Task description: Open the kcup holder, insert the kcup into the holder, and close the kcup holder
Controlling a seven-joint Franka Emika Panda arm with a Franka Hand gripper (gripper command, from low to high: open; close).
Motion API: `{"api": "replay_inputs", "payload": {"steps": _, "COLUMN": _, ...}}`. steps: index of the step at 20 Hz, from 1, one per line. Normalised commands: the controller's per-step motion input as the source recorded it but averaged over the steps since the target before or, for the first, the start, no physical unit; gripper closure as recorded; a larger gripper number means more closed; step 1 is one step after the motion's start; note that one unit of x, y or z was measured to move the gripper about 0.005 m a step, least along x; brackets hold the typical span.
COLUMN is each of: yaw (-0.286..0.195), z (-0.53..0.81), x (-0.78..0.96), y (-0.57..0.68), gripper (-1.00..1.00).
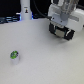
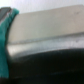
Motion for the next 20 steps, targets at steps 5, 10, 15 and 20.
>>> {"api": "replay_inputs", "payload": {"steps": 5, "yaw": -0.084, "z": 0.13, "x": 0.92, "y": -0.31, "gripper": 1.0}}
{"api": "replay_inputs", "payload": {"steps": 10, "yaw": -0.077, "z": 0.16, "x": 0.91, "y": -0.34, "gripper": 1.0}}
{"api": "replay_inputs", "payload": {"steps": 15, "yaw": -0.082, "z": 0.16, "x": 0.88, "y": -0.38, "gripper": 1.0}}
{"api": "replay_inputs", "payload": {"steps": 20, "yaw": -0.084, "z": 0.16, "x": 0.82, "y": -0.33, "gripper": -1.0}}
